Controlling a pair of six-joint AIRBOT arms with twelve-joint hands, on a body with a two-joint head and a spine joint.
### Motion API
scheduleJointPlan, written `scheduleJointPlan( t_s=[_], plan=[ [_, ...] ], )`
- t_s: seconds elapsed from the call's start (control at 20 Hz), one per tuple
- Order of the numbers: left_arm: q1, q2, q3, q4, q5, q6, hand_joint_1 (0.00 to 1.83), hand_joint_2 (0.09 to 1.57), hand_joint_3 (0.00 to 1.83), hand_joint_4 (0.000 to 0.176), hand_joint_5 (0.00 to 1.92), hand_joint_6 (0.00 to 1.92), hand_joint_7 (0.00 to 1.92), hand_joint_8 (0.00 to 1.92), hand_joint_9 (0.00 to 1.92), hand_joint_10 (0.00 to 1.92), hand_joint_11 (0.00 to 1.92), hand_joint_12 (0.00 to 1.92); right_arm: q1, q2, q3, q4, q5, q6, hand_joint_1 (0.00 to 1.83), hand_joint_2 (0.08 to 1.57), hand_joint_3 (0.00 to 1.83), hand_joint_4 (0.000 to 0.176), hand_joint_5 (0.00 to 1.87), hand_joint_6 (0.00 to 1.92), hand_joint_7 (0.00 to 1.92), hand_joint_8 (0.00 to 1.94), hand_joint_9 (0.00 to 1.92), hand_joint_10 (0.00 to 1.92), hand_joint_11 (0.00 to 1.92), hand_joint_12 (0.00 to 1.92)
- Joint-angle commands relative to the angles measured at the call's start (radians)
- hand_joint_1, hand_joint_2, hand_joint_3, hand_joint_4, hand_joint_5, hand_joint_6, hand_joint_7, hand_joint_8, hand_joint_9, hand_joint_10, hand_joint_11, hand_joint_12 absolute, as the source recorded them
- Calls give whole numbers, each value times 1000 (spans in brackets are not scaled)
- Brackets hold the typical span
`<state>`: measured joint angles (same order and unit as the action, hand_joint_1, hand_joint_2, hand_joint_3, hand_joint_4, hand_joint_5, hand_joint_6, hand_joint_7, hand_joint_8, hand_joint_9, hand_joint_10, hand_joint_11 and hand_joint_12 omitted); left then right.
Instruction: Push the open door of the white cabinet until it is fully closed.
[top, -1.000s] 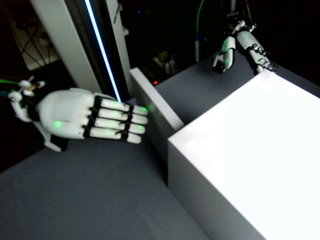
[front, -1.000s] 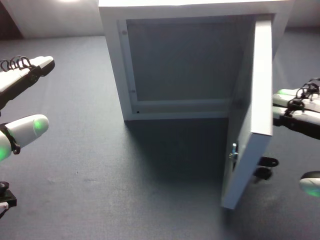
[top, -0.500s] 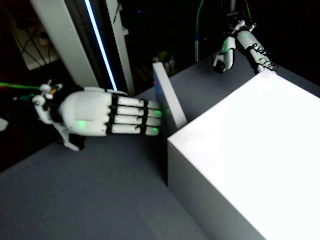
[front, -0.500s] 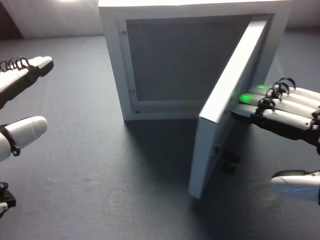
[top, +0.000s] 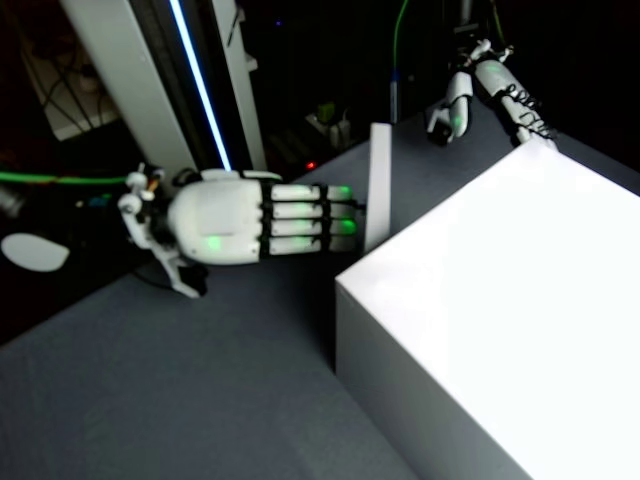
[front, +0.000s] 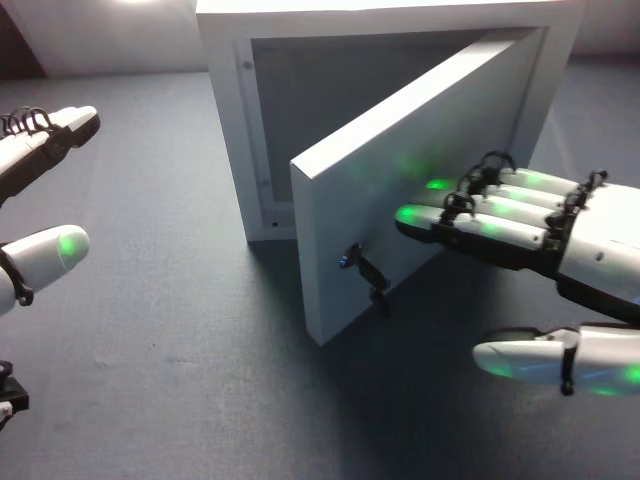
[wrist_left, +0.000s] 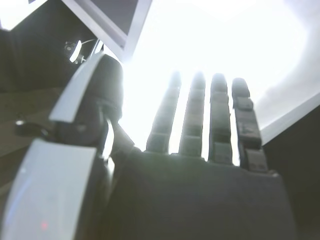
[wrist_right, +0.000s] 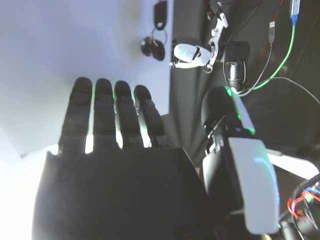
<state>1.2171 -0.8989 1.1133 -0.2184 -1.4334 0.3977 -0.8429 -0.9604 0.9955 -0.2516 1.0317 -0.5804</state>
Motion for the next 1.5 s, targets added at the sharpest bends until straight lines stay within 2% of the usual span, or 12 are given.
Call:
scheduleJointPlan(
  t_s=[0.0,0.25,0.4,0.45,0.6,0.65,0.8,1.0,1.05,1.15,1.3,1.45],
  plan=[
    [3,11,0,-25,-134,-2,106,1478,3,11,0,0,0,0,0,0,0,0,20,-15,7,12,94,8,424,1294,6,0,136,16,160,14,223,45,0,743],
    [4,11,1,-27,-136,-2,135,1476,1,3,0,0,0,0,0,0,0,0,71,-69,48,10,46,10,546,1299,0,0,166,9,183,4,196,15,0,824],
    [5,11,3,-27,-135,-2,140,1476,0,2,0,0,0,0,0,0,0,0,93,-99,74,13,23,10,443,1307,1,0,113,3,146,1,146,4,0,499],
    [5,10,3,-27,-135,-2,129,1478,1,0,0,0,0,0,0,0,0,0,100,-108,82,16,17,10,582,1296,0,0,134,7,219,16,230,32,0,783],
    [5,10,4,-27,-133,-2,114,1484,1,10,0,0,0,0,0,0,0,0,127,-142,115,32,-11,10,463,1331,3,0,13,0,39,5,56,7,0,292],
    [5,9,4,-27,-134,-2,143,1481,0,0,0,0,0,0,0,0,0,0,133,-149,124,36,-18,10,346,1338,0,0,2,0,7,0,25,7,0,689],
    [5,6,6,-27,-133,-2,161,1481,0,0,0,0,0,0,0,0,0,0,150,-169,149,79,-43,-18,194,1382,5,0,0,0,0,0,0,0,0,52],
    [5,4,7,-27,-133,-2,99,1475,1,12,0,0,0,0,0,0,0,0,155,-172,162,124,-53,-43,368,1314,0,32,0,0,0,0,0,0,0,0],
    [5,3,7,-27,-134,-2,99,1481,3,14,0,0,0,0,0,0,0,0,155,-171,161,124,-53,-43,487,1312,0,0,0,0,0,0,0,0,0,0],
    [5,3,6,-27,-137,-2,130,1474,0,16,0,0,0,0,0,0,0,0,155,-171,148,113,-49,-43,425,1305,0,20,0,0,0,0,0,0,1,0],
    [5,4,5,-30,-143,-2,129,1473,0,16,0,0,0,0,0,0,0,0,155,-166,122,83,-27,-24,395,1330,0,0,0,0,0,0,12,2,0,222],
    [6,4,3,-34,-151,-2,129,1469,0,9,0,0,0,0,0,0,0,0,140,-126,82,63,9,-8,472,1321,0,0,37,10,98,13,158,28,0,918]
  ],
)
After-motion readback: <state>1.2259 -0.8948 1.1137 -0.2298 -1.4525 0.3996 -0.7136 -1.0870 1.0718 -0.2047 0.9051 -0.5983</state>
